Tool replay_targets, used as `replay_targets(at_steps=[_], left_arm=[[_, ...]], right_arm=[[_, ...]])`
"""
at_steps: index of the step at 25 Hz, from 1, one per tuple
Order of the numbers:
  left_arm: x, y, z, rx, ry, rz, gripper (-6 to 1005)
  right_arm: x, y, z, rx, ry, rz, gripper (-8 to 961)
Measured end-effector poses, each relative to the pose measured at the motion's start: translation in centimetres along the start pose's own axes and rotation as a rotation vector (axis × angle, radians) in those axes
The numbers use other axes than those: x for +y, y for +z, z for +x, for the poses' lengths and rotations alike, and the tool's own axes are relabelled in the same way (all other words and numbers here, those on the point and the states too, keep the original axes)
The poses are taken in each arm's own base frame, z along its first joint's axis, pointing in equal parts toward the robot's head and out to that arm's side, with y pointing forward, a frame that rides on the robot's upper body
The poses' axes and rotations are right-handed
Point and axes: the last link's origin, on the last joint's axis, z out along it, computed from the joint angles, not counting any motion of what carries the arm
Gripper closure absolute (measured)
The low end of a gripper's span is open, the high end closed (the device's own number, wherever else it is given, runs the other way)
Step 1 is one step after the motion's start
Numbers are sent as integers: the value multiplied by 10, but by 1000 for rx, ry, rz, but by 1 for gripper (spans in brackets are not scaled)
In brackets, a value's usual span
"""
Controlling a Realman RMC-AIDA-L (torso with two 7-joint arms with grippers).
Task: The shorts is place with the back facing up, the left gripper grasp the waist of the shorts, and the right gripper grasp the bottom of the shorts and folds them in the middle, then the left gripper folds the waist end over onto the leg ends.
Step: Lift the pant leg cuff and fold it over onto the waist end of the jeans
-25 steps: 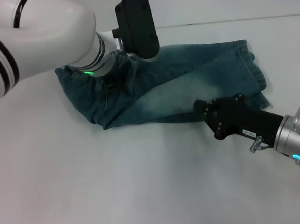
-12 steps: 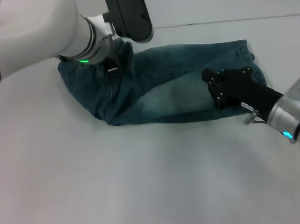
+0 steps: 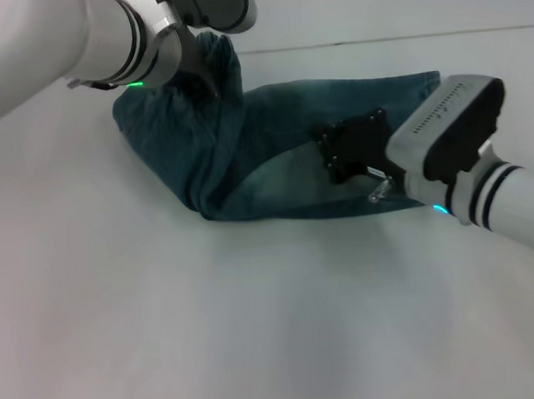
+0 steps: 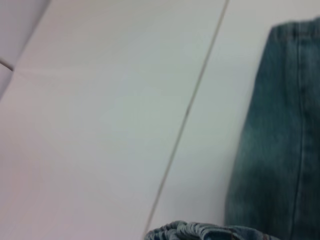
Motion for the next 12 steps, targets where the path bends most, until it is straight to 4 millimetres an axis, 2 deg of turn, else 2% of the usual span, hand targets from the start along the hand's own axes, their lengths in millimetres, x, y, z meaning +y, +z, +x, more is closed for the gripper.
replay_targets(at_steps=[7, 12], left_arm=[[-2, -15, 33, 70, -9, 14, 902], [11, -15, 67, 97, 8, -16, 901]], right_arm=[[23, 23, -18, 46, -67, -98, 954], [40, 31, -26, 56, -102, -159, 954]])
